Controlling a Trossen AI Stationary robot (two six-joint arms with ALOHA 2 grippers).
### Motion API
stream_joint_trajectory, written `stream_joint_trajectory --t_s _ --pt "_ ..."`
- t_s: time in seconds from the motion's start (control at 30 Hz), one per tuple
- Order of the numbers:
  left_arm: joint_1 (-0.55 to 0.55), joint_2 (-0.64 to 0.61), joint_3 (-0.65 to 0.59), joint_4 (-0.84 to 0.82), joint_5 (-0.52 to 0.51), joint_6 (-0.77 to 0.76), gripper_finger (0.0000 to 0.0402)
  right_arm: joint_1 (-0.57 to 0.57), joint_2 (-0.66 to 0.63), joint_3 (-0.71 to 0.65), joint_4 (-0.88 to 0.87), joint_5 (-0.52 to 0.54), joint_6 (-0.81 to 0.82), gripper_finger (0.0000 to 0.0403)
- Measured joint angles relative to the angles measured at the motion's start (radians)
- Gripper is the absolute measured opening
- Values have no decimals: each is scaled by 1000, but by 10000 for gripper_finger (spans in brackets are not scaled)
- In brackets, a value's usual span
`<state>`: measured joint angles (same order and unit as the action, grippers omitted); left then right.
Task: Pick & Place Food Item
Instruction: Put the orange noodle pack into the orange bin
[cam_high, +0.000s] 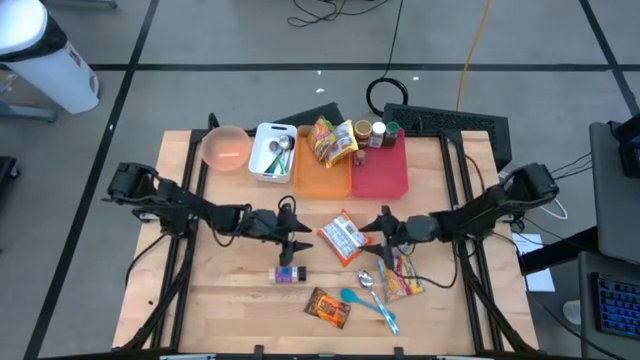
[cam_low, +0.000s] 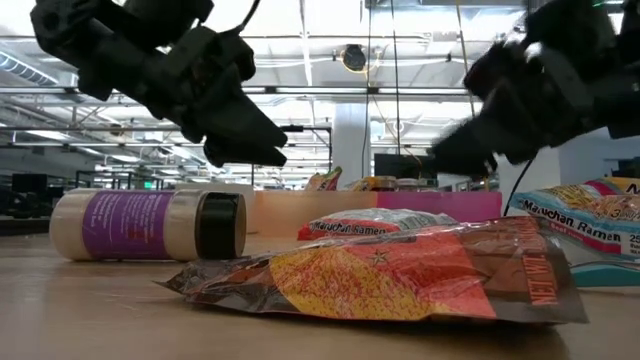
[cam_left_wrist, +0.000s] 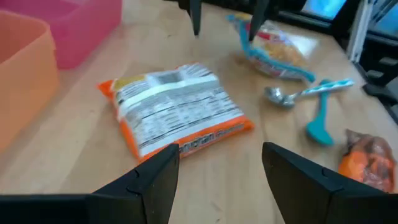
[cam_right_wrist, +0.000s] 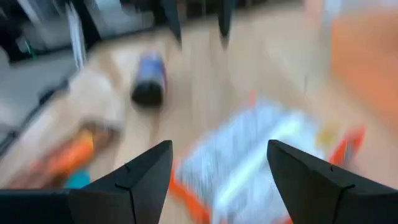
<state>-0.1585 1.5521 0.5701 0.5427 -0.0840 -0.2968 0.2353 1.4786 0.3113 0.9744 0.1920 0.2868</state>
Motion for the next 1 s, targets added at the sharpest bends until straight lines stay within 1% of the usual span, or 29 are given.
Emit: stream_joint_trajectory --t_s 0.1,0.17,0.23,0.3,0.43,0.6,0.7,0.83,0.9,1.0 --pt "17 0 0 -5 13 16 239 -44 -106 10 -298 -89 110 254" --pt "25 0 0 -8 13 31 239 -66 -170 28 -473 -116 163 254" --pt "38 0 0 -11 13 50 239 -73 -225 31 -583 -115 175 254" --pt "52 0 0 -11 12 68 239 -75 -253 36 -622 -118 174 254" --pt "83 0 0 -11 14 83 239 -105 -265 37 -634 -165 174 254" --pt "111 0 0 -25 14 105 239 -146 -206 35 -634 -168 162 254" --pt "126 0 0 -23 17 121 239 -164 -155 36 -588 -168 145 254" --pt "152 0 0 -16 61 138 239 -177 -99 36 -528 -172 140 254" --pt "165 0 0 -16 67 138 239 -178 -76 35 -505 -195 142 253" --pt "176 0 0 -16 68 146 239 -177 -42 36 -463 -209 152 242"
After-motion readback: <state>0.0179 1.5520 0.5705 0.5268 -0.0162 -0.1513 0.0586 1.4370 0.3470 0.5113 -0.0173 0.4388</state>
